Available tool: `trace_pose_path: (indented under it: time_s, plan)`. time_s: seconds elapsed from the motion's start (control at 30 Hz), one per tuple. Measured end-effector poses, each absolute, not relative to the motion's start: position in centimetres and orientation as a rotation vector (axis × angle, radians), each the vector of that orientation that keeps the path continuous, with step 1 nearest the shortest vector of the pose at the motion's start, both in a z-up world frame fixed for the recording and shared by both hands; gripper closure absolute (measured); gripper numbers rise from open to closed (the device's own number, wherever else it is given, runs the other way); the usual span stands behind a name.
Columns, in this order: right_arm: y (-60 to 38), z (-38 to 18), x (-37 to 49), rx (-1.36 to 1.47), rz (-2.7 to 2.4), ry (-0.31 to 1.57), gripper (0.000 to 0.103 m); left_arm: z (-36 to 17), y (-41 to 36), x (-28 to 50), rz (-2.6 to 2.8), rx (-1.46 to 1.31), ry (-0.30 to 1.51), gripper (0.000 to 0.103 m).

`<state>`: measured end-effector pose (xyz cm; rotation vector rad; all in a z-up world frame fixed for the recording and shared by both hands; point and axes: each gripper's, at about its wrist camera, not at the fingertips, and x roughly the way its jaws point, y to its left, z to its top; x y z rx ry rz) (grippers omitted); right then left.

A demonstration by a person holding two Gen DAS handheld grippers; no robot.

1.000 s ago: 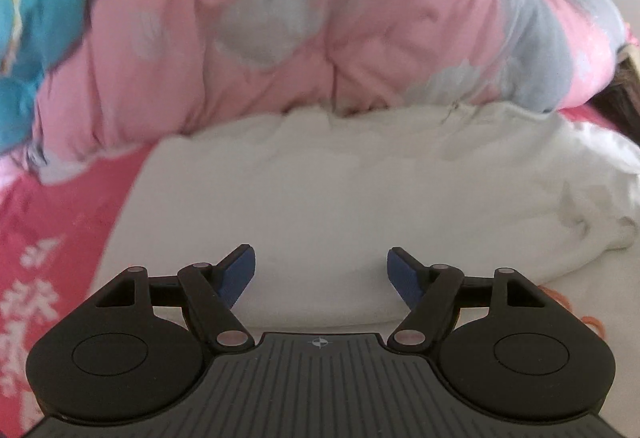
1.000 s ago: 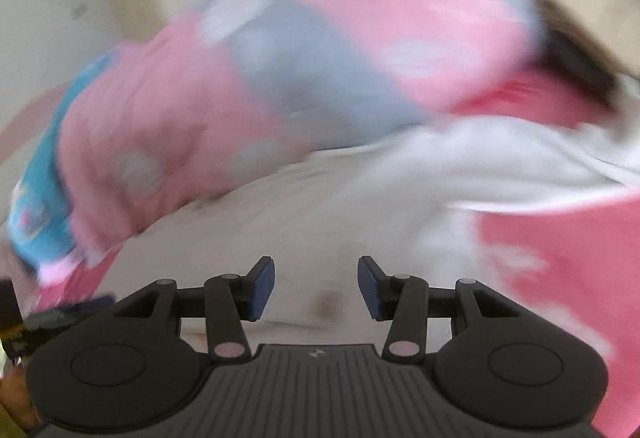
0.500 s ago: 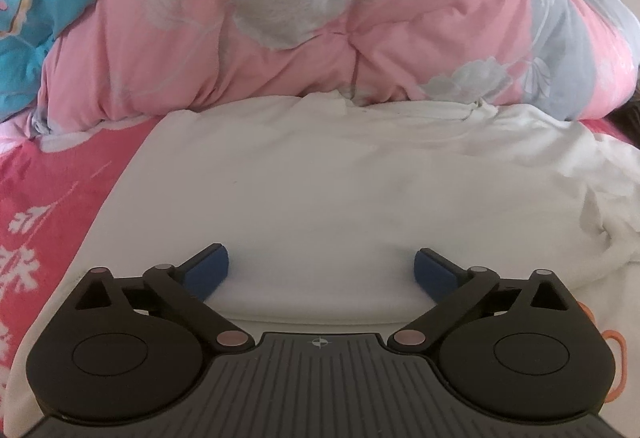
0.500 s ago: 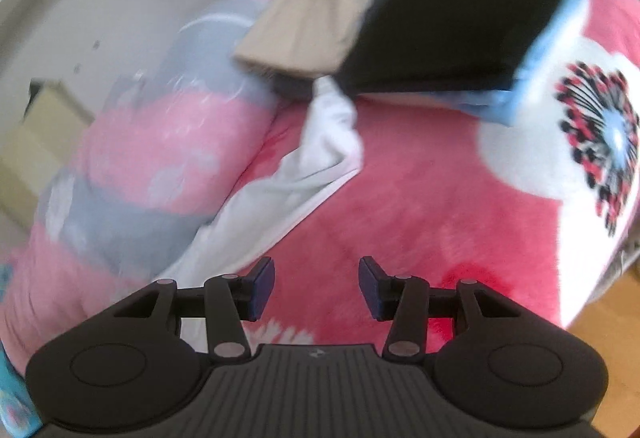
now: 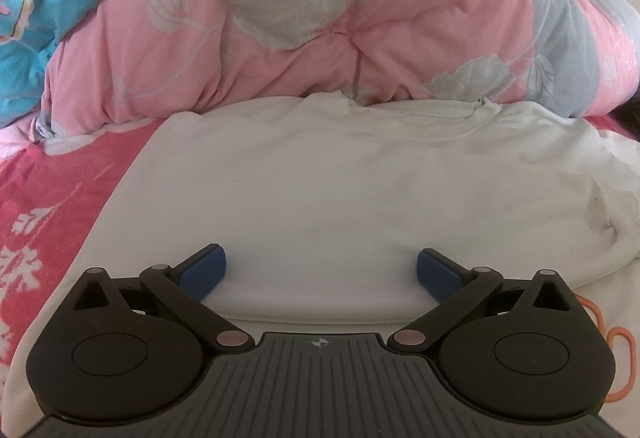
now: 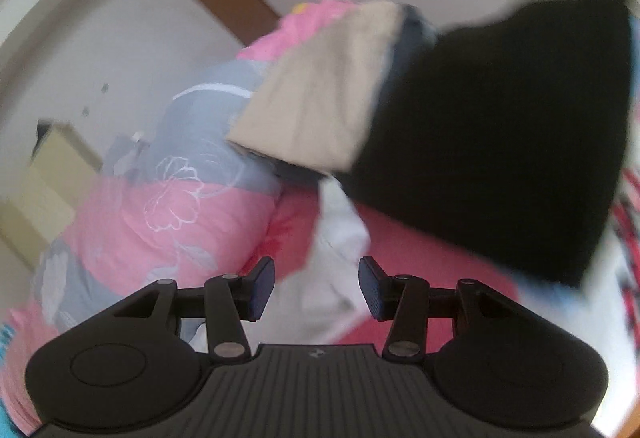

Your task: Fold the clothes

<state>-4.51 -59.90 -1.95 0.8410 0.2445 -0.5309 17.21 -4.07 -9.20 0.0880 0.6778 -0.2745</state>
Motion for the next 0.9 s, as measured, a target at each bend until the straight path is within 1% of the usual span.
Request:
trace_pose_path:
  time_s: [0.13, 0.2, 0.23, 0.27, 0.33, 0.4, 0.5, 0.63, 0.9]
  plan:
    - [-62.4, -1.5, 0.6, 0.774, -0.569, 0.352, 0.054, -9.3, -4.1, 17.2, -0.272, 0.093, 0.672, 0.0]
    - [-63.1, -1.8, 2.9, 0.726, -0.596, 0.397, 0.057, -9.3, -4.1, 17.1, -0.272, 0.092, 0.67, 0.0]
    - [-63.3, -2.0, 4.0, 0.699, -0.592, 0.424, 0.063, -9.3, -4.1, 17.1, -0.272, 0.092, 0.669, 0.0]
    - [-63.1, -2.3, 4.6, 0.674, -0.587, 0.45, 0.067, -9.3, -4.1, 17.1, -0.272, 0.092, 0.667, 0.0]
    - [-62.6, -2.9, 5.7, 0.624, -0.575, 0.501, 0.094, -9.4, -4.1, 17.1, -0.273, 0.09, 0.665, 0.0]
    - [-62.1, -2.9, 5.9, 0.591, -0.585, 0.51, 0.097, -9.4, -4.1, 17.1, -0.274, 0.088, 0.662, 0.0]
    - [-61.7, -1.7, 5.3, 0.574, -0.591, 0.476, 0.099, -9.4, -4.0, 17.1, -0.277, 0.082, 0.661, 0.0]
    - [-60.9, 1.7, 3.7, 0.618, -0.538, 0.396, 0.099, -9.4, -4.0, 17.1, -0.279, 0.076, 0.658, 0.0]
    - [-53.4, 12.1, 4.0, 0.537, -0.3, 0.238, 0.099, -9.4, -3.8, 17.2, -0.283, 0.065, 0.655, 0.0]
